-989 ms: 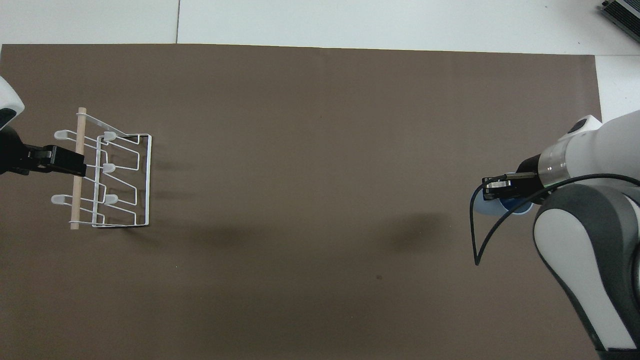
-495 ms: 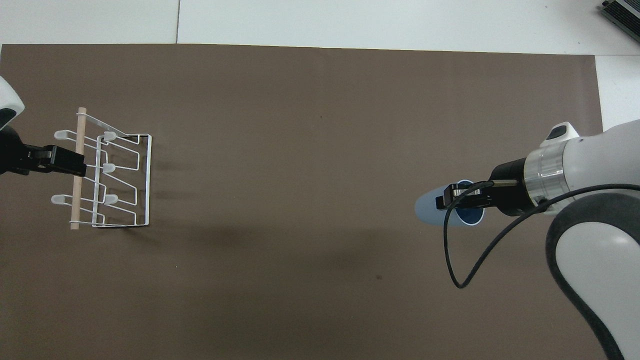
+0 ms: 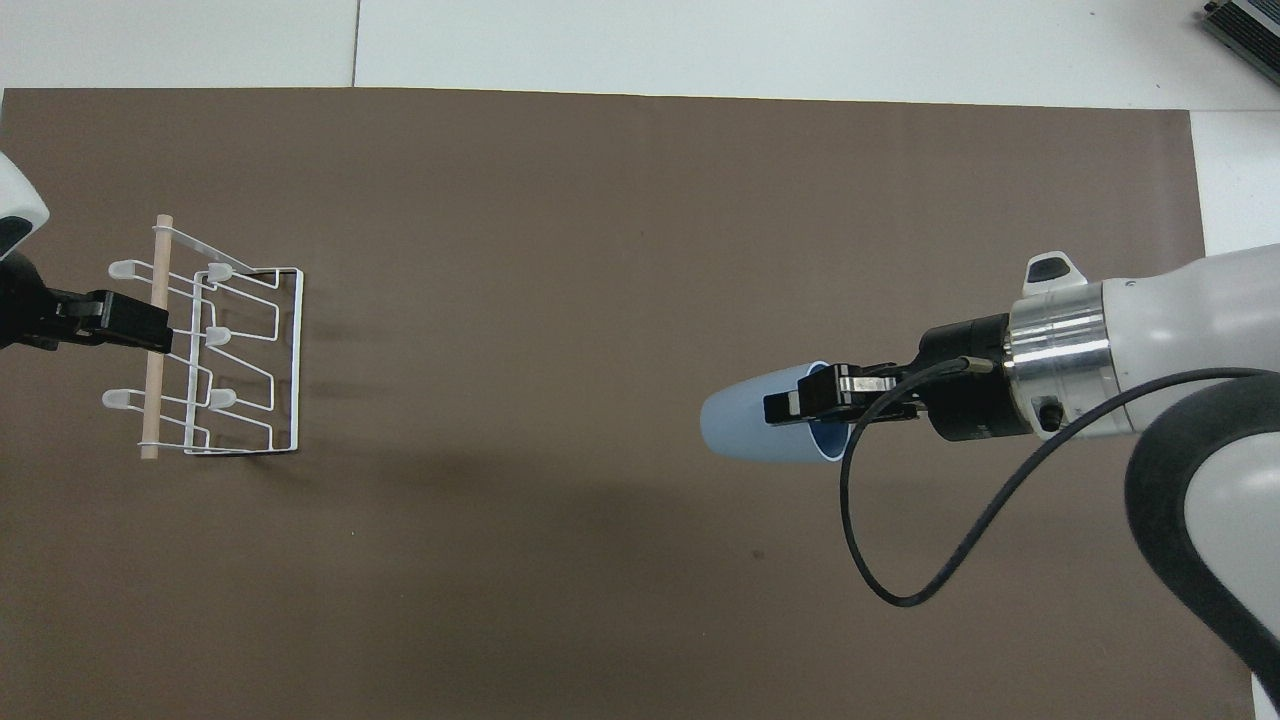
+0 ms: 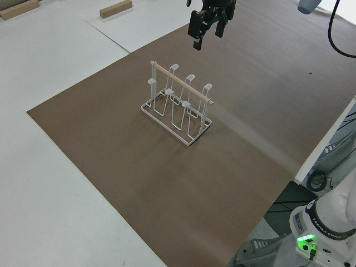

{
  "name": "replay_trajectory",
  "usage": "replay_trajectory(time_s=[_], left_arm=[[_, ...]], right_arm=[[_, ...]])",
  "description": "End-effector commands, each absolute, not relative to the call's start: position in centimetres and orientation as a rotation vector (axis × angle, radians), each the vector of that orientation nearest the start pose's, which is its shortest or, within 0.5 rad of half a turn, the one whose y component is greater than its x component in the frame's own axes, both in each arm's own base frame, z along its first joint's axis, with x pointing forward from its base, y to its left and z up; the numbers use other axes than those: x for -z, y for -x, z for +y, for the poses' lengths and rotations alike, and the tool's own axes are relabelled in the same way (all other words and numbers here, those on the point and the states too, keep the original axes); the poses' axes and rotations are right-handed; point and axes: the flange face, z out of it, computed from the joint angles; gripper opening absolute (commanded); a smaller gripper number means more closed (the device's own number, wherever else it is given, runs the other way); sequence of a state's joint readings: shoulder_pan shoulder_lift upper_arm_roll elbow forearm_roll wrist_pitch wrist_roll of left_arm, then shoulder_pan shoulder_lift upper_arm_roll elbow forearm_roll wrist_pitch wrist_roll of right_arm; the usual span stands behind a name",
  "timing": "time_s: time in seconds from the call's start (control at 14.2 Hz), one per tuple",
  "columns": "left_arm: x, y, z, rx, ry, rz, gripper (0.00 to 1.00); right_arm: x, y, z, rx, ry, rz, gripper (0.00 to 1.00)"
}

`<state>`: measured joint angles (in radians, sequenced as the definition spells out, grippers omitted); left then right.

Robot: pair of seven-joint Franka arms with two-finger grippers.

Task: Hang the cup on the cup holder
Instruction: 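Carry the sideways cup with the right gripper toward the left gripper, then open the left gripper and close it around the cup's base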

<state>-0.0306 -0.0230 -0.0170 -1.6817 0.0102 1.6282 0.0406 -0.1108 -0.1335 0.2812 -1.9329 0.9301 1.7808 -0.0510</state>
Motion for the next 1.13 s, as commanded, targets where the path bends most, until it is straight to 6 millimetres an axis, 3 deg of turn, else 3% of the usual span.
replay_trajectory(time_s=[0.0,0.07,0.42,0.78,1.06], left_arm=[[-59.3,-54.5,-2.2,-0.043,3.122,0.143,1.0],[-59.4,-54.5,-2.1,-0.036,3.122,0.141,1.0],[-59.2,-54.0,-3.2,-0.038,3.122,0.115,1.0],[-60.5,-54.0,-4.4,-0.146,3.301,-0.785,1.0],[-62.0,-54.3,-5.2,-0.327,3.177,-1.534,1.0]], right_arm=[[-58.3,-50.6,16.9,-0.013,2.135,0.009,0.0],[-58.8,-50.1,18.6,-0.027,2.088,-0.004,0.0],[-59.2,-48.0,22.9,-0.015,1.883,0.099,0.0],[-60.1,-46.4,28.6,0.08,1.727,0.277,0.0],[-60.1,-46.2,29.1,0.089,1.715,0.286,0.0]])
